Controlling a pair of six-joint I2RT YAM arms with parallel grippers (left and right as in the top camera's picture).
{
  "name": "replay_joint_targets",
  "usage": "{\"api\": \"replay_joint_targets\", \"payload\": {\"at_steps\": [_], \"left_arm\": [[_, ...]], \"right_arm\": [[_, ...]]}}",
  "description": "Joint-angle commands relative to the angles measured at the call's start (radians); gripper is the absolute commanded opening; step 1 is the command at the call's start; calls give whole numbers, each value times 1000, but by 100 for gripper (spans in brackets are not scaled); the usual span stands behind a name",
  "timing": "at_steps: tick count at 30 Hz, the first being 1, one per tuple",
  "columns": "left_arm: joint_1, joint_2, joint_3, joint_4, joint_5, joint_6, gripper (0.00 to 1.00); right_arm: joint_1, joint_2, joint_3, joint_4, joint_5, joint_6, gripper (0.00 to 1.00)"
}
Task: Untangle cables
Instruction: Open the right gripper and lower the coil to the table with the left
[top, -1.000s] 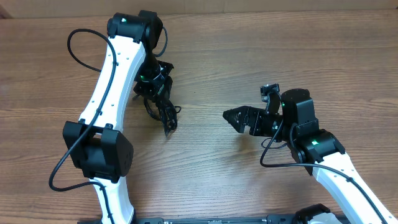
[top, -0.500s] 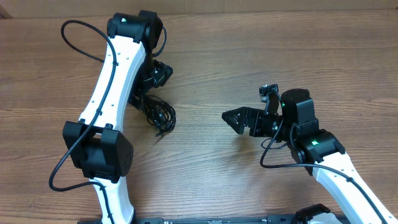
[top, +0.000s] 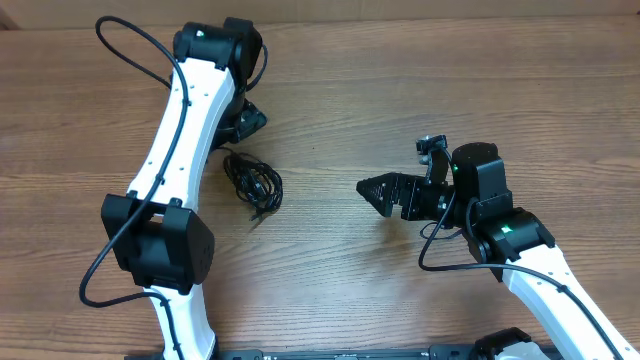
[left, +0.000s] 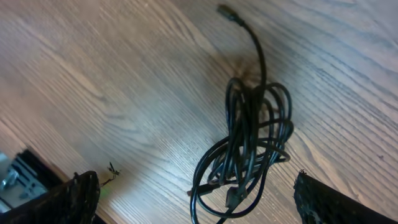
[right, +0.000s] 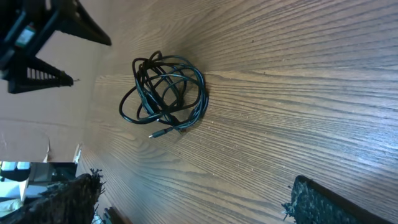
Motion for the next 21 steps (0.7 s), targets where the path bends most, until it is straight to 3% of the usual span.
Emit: {"api": "replay_joint_targets", "payload": {"at_steps": [1, 8, 21], "left_arm": [[3, -24, -69, 44, 49, -79, 100], [3, -23, -210, 174, 166, -79, 100], [3, -23, -357, 391, 163, -79, 100]], "right_arm": [[-1, 0, 11, 2, 7, -16, 98], [-1, 0, 11, -3, 21, -16, 98], [-1, 0, 11, -20, 34, -17, 99]]}}
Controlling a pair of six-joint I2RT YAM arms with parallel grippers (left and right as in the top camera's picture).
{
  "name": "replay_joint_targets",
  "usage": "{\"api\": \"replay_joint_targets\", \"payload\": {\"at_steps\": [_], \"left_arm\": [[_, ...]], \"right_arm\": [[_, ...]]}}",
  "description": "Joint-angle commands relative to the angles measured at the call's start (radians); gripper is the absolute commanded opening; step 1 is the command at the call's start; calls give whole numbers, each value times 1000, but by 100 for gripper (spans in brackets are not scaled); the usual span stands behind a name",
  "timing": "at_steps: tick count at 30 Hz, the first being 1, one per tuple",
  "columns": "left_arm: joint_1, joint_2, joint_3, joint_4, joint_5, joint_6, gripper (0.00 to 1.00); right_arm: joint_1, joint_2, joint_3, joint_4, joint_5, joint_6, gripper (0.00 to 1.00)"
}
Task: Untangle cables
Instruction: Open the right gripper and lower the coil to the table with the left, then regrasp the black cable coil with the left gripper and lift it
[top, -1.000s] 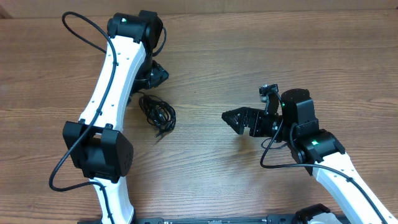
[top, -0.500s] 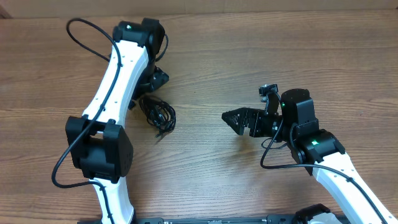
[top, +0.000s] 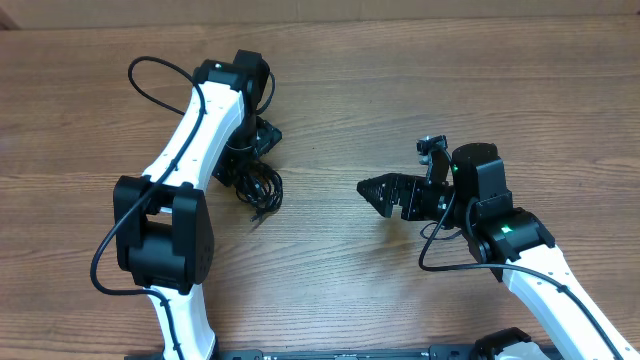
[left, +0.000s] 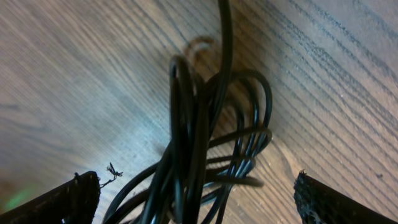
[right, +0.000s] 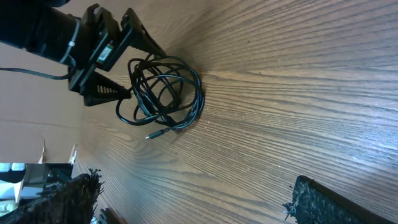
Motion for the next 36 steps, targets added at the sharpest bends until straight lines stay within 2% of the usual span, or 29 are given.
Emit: {"api": "replay_joint_targets", "payload": {"at_steps": [1, 12, 14, 18, 29, 36], "left_arm": [[3, -23, -49, 52, 4, -13, 100], [6, -23, -64, 103, -109, 45, 99], [6, -23, -64, 111, -146, 44, 88], [5, -23, -64, 134, -150, 43, 54], [3, -23, -64, 146, -118, 43, 5], [6, -24, -57, 147, -3, 43, 4]], "right_arm": [[-1, 0, 11, -18, 27, -12, 99], [-1, 0, 11, -68, 35, -34, 99], [-1, 0, 11, -68, 37, -34, 99], [-1, 0, 11, -68, 47, -34, 99], [-1, 0, 11, -68, 47, -34, 99], [-1, 0, 11, -68, 42, -33, 99]]}}
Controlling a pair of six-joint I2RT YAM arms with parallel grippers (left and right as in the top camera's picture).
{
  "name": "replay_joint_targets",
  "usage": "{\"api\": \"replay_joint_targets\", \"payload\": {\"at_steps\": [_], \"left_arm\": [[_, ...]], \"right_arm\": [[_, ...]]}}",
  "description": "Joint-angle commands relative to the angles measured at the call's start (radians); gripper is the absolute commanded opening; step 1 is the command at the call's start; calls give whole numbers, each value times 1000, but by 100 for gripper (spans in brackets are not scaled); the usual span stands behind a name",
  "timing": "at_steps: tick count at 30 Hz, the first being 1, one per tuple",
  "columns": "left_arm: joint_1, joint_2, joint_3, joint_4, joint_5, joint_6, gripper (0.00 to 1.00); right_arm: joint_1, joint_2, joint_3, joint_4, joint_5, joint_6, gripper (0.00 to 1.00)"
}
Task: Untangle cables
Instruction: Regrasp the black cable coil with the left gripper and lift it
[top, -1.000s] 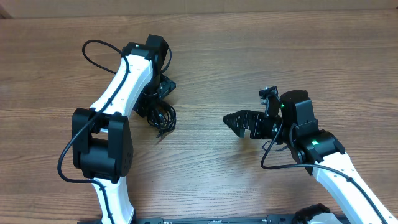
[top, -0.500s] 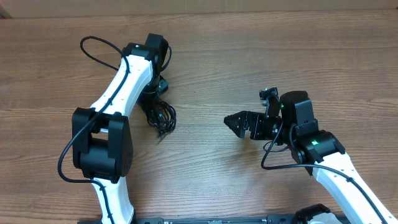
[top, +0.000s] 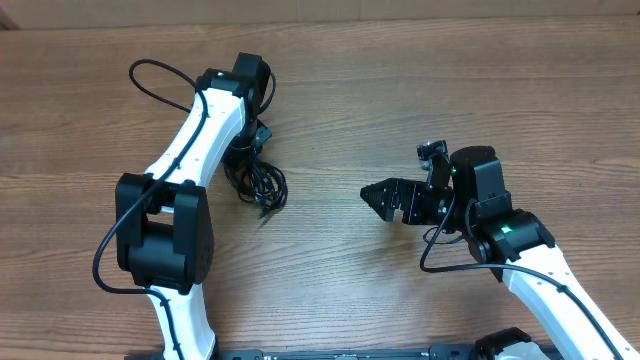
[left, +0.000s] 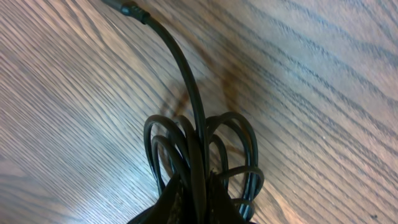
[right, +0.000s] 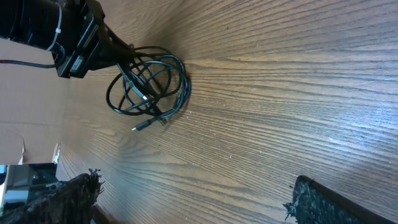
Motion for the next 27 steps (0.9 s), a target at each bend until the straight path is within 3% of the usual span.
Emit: {"api": "replay_joint_targets", "payload": {"at_steps": [1, 6, 10, 15, 21, 27], "left_arm": [[9, -24, 10, 3, 108, 1, 4], [17, -25, 97, -1, 330, 67, 4], [16, -25, 211, -4, 587, 257, 4], [2, -26, 274, -42, 715, 332, 4], [-31, -25, 278, -65, 787, 325, 4], [-92, -25, 278, -48, 747, 170, 4]], "right_arm": [[-1, 0, 11, 5, 1, -7, 99], [-1, 0, 11, 29, -67, -7, 99], [-1, 0, 11, 114, -172, -6, 99], [-1, 0, 11, 246, -297, 1, 100], [-1, 0, 11, 315, -324, 31, 100], [-1, 0, 11, 314, -324, 31, 100]]}}
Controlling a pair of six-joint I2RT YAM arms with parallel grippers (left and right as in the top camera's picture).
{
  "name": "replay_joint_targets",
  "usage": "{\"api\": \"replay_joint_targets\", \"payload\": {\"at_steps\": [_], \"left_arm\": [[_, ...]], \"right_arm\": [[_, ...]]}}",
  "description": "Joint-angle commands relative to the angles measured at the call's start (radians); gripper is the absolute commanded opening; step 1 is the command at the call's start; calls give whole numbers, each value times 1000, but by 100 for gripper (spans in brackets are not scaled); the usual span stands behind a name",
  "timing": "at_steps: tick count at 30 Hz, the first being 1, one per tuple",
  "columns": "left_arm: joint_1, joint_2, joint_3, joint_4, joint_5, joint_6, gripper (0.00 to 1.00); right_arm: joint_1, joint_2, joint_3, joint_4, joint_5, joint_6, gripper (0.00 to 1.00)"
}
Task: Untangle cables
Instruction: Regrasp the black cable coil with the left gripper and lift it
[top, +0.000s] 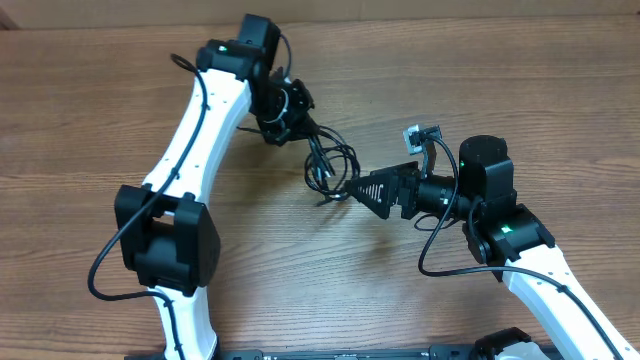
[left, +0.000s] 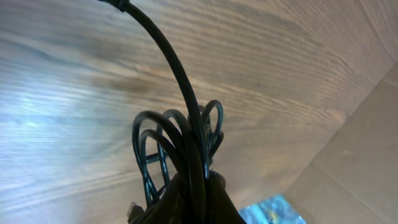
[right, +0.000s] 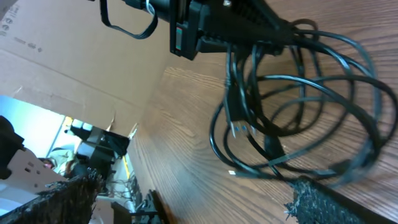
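Note:
A black cable bundle (top: 328, 165) hangs in tangled loops from my left gripper (top: 283, 118), which is shut on its upper part, seemingly clear of the wooden table (top: 520, 80). In the left wrist view the loops (left: 177, 140) fan out from the clamped fingertips (left: 217, 199), and one free end runs up out of frame. My right gripper (top: 360, 190) is open just right of and below the bundle. In the right wrist view the loops (right: 298, 93) fill the space ahead of the open gripper (right: 199, 205). One strand lies close to the right finger (right: 329, 199); contact cannot be told.
My left arm (top: 200, 110) reaches across the table's left half, with its own black lead looping beside it. A cardboard wall (right: 56, 56) stands behind the table. The right arm's body (top: 500, 230) fills the lower right.
My left gripper, still shut on the bundle, has moved from the table's left to near the middle, with the bundle raised. The bundle now hangs right in front of the open right gripper.
The bundle first lay on the table at the left, with my left gripper open above it. Then the open fingers were down around it, then shut on it. Now the bundle is held near the middle, close to the right gripper, which stayed open.

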Motion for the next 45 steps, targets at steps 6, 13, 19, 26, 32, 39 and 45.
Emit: {"api": "replay_joint_targets", "payload": {"at_steps": [6, 13, 19, 26, 32, 39, 45], "left_arm": [[-117, -25, 25, 78, -9, -209, 4], [-157, -25, 25, 126, 97, -417, 4], [-156, -25, 25, 137, 248, -417, 4], [-153, -25, 25, 202, 441, -436, 4], [-128, -25, 25, 223, 716, -415, 4], [-50, -25, 25, 222, 921, -309, 4], [26, -25, 25, 223, 979, -288, 4]], "right_arm": [[-1, 0, 11, 5, -20, 3, 100], [-1, 0, 11, -122, 113, -54, 100], [-1, 9, 11, -142, 135, -61, 100], [-1, 53, 11, -169, 135, -61, 100], [-1, 75, 11, -191, 135, -61, 97], [-1, 75, 11, -196, 169, -61, 97], [-1, 75, 11, -202, 177, -61, 97]]}}
